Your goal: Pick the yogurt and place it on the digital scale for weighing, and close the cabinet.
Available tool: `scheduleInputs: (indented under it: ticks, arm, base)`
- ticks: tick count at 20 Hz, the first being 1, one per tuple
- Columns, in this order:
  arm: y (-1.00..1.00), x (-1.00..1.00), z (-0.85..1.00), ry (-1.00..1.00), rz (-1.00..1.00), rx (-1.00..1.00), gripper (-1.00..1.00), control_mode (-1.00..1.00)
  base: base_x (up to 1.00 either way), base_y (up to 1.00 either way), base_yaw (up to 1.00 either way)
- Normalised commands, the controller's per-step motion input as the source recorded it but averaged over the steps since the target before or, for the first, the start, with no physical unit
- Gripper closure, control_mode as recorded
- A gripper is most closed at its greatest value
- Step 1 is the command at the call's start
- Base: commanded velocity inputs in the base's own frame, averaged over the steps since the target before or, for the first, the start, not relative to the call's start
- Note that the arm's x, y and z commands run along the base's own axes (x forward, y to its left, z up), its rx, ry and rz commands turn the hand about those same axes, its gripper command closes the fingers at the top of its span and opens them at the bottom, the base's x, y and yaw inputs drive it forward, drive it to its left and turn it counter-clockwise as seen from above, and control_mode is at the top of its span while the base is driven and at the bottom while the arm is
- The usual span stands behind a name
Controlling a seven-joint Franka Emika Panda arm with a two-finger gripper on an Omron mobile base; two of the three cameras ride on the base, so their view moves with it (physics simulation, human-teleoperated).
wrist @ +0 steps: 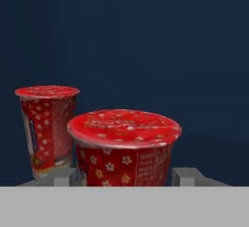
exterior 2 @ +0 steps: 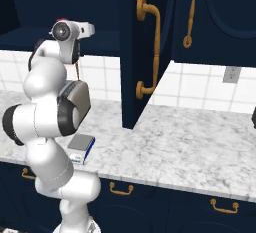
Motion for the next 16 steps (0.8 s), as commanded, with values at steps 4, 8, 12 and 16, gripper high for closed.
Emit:
scheduleInputs:
  ticks: [4,8,12,16]
  arm:
    - [0.08,0.07,-0.02,0.0,0.0,0.0,1.0,-1.0]
    - [0.0,-0.48,0.0,-0.07,0.0,0.06,1.0,-1.0]
    - [0.03,-0.91,0.0,-0.17,0.0,0.09,1.0,-1.0]
    - [0.0,-0.72,-0.01,-0.08,0.0,0.05,1.0,-1.0]
  base:
    - [0.0,0.0,0.0]
    - [0.0,0.0,0.0]
    - [0.0,0.0,0.0]
    - [0.0,0.0,0.0]
